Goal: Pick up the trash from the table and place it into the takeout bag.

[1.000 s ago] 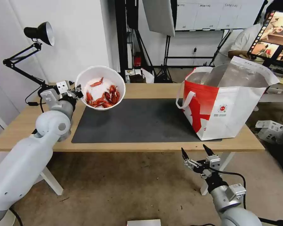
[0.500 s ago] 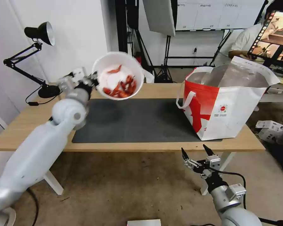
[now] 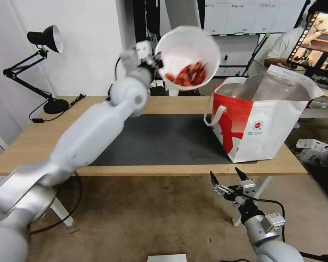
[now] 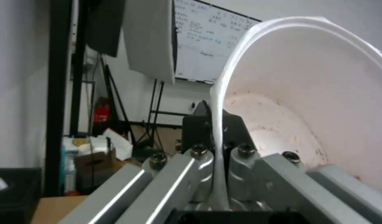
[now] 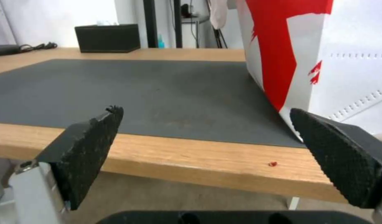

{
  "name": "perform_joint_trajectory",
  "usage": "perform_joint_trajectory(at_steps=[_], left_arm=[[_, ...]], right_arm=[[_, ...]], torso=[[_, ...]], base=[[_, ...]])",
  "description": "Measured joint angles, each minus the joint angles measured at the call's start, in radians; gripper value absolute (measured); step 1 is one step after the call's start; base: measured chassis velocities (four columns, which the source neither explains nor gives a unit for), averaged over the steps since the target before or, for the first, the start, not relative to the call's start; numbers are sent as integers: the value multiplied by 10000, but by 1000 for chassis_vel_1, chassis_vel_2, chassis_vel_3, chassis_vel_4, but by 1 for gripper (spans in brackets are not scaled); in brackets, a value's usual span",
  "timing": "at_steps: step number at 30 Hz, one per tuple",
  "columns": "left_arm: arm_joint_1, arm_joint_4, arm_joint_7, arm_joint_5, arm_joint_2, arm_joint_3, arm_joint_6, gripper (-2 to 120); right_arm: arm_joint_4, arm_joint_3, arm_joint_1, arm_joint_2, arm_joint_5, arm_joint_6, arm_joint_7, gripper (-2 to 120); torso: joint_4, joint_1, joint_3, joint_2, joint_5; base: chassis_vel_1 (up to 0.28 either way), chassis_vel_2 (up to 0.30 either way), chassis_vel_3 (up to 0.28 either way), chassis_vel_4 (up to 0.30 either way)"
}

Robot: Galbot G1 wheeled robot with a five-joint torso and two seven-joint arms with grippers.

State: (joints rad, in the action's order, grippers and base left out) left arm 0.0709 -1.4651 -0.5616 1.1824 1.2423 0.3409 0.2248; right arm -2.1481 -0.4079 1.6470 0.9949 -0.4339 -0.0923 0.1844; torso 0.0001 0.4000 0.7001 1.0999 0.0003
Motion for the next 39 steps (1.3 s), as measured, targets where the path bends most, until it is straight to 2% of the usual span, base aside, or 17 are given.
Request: perform_joint_trajectory(at_steps=[3, 4, 10, 18, 26, 39], left_arm=[[411, 581, 4, -70, 719, 254, 52, 0], [411, 581, 4, -70, 719, 254, 52, 0], [779, 1480, 2, -388, 1941, 654, 100, 0], [881, 2019, -29, -763, 2994, 1082, 208, 0], [871, 2427, 41, -1727, 3319, 1687, 162, 0], [688, 2207, 304, -2156, 3310, 2243, 4, 0]], right_arm=[[0, 0, 0, 0, 0, 0, 1, 100], [0, 0, 0, 0, 0, 0, 1, 100], [0, 0, 0, 0, 0, 0, 0, 100], [0, 0, 0, 0, 0, 0, 0, 100], [0, 0, 0, 0, 0, 0, 0, 100], [0, 0, 0, 0, 0, 0, 0, 100]], torso=[[-2, 0, 0, 0, 0], [-2, 0, 0, 0, 0], [-1, 0, -1, 0, 0], [-3, -1, -1, 0, 0], [-1, 0, -1, 0, -1], [0, 0, -1, 0, -2]], base=[[0, 0, 0, 0], [0, 0, 0, 0], [0, 0, 0, 0], [0, 0, 0, 0], [0, 0, 0, 0], [0, 0, 0, 0]])
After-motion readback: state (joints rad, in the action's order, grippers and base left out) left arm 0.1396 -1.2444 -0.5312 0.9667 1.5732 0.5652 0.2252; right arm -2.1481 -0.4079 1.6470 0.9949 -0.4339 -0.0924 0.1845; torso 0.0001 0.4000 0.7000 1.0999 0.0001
